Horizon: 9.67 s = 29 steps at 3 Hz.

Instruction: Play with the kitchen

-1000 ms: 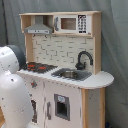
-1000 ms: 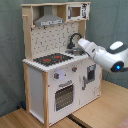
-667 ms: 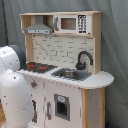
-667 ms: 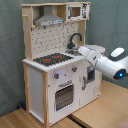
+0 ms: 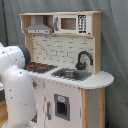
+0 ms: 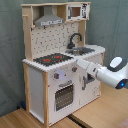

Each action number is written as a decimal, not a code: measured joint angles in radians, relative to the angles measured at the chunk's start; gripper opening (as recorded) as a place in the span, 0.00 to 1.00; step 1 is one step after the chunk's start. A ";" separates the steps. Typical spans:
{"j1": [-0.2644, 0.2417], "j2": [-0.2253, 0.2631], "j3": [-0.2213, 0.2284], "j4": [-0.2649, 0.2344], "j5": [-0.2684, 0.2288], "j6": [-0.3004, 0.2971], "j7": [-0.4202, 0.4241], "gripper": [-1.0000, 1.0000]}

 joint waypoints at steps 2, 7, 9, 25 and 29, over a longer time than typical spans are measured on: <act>-0.007 0.135 0.005 -0.009 -0.174 -0.002 0.003 1.00; 0.069 0.507 0.002 0.057 -0.523 -0.182 0.049 1.00; 0.141 0.604 0.000 0.073 -0.609 -0.298 0.122 1.00; 0.075 0.948 0.050 -0.011 -0.533 -0.842 0.839 1.00; 0.075 0.944 0.065 0.024 -0.612 -0.813 0.427 1.00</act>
